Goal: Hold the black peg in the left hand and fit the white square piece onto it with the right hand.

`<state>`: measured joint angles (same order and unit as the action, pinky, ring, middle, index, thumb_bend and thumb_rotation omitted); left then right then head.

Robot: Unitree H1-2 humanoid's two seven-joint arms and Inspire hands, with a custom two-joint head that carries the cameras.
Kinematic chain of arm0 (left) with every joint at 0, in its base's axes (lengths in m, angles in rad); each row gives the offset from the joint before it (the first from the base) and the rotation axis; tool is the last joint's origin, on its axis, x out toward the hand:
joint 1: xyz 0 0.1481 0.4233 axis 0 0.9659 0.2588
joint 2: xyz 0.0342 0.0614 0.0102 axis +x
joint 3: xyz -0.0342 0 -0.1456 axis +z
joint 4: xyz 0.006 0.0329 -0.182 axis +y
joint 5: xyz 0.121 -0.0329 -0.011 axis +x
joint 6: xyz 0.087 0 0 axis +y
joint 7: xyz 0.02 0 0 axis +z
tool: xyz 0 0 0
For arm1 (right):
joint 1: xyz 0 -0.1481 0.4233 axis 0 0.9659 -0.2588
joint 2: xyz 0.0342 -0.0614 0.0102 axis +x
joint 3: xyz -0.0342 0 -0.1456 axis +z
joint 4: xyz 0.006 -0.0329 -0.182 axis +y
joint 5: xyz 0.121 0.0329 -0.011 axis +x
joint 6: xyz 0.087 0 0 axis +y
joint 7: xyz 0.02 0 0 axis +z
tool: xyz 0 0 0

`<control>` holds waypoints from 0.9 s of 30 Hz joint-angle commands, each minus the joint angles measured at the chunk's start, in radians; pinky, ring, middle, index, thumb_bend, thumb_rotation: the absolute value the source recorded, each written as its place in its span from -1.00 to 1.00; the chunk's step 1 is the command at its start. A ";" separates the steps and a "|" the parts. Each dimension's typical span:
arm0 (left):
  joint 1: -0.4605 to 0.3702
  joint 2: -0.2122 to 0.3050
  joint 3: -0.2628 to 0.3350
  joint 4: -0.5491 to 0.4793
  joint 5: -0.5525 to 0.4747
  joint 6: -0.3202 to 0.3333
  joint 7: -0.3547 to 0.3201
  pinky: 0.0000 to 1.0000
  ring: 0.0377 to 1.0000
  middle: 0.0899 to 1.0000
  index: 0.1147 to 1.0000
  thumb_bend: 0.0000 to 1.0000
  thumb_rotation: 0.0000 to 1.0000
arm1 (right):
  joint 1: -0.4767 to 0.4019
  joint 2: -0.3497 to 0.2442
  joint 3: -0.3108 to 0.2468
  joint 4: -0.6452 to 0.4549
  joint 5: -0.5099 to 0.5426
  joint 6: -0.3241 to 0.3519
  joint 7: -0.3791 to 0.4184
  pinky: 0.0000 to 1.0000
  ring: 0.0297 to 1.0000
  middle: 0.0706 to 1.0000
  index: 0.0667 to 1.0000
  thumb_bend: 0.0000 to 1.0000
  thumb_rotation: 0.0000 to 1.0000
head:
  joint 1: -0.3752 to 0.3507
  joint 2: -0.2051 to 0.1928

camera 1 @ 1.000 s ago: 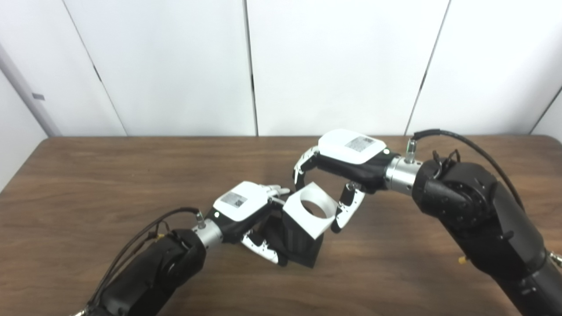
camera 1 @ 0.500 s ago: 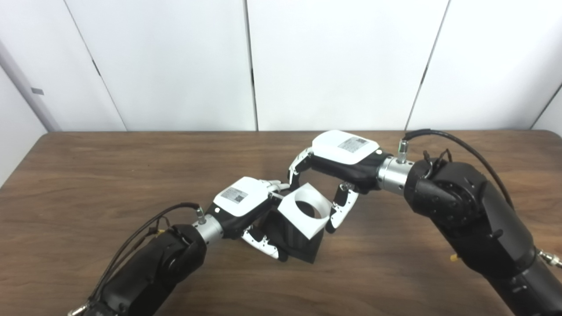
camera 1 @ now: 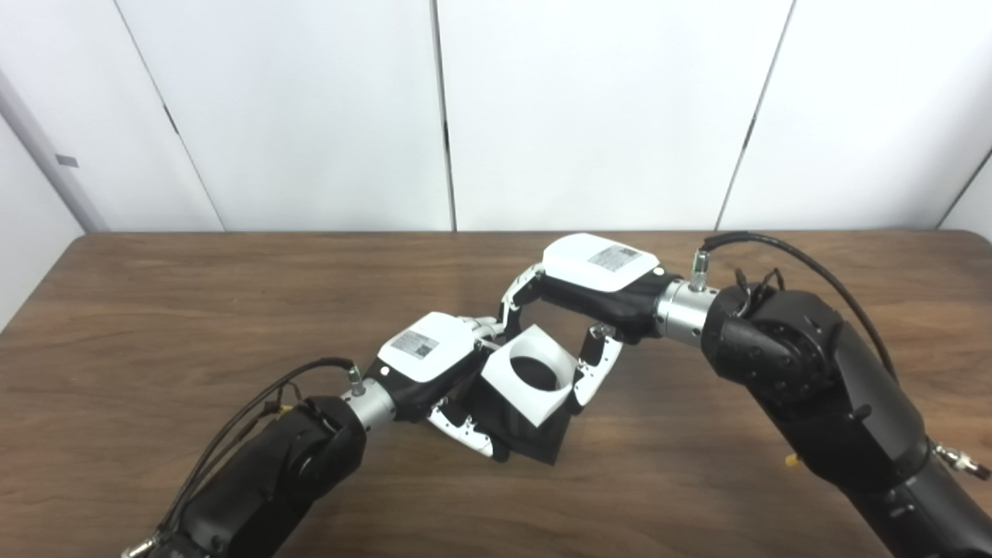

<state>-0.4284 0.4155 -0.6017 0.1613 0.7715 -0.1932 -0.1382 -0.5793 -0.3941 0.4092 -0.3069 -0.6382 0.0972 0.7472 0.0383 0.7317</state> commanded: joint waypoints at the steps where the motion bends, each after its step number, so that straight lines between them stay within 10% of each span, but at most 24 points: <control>1: 0.044 -0.008 -0.055 0.040 0.077 0.034 -0.090 0.72 0.82 0.81 -0.15 0.04 -0.85 | -0.033 0.009 -0.008 -0.001 0.008 -0.012 -0.019 0.61 0.61 0.46 -0.12 0.05 -0.73 | 0.000 0.001; 27: 0.047 -0.005 -0.057 0.014 0.074 0.059 -0.118 0.74 0.82 0.82 -0.14 0.04 -0.85 | -0.052 -0.018 -0.016 0.022 0.009 -0.021 -0.003 0.59 0.63 0.46 -0.12 0.05 -0.74 | 0.002 0.017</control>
<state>-0.4277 0.4138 -0.6030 0.1409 0.7725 -0.1652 -0.1605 -0.5938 -0.4033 0.4094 -0.2675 -0.6412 0.0919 0.7603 0.0383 0.7455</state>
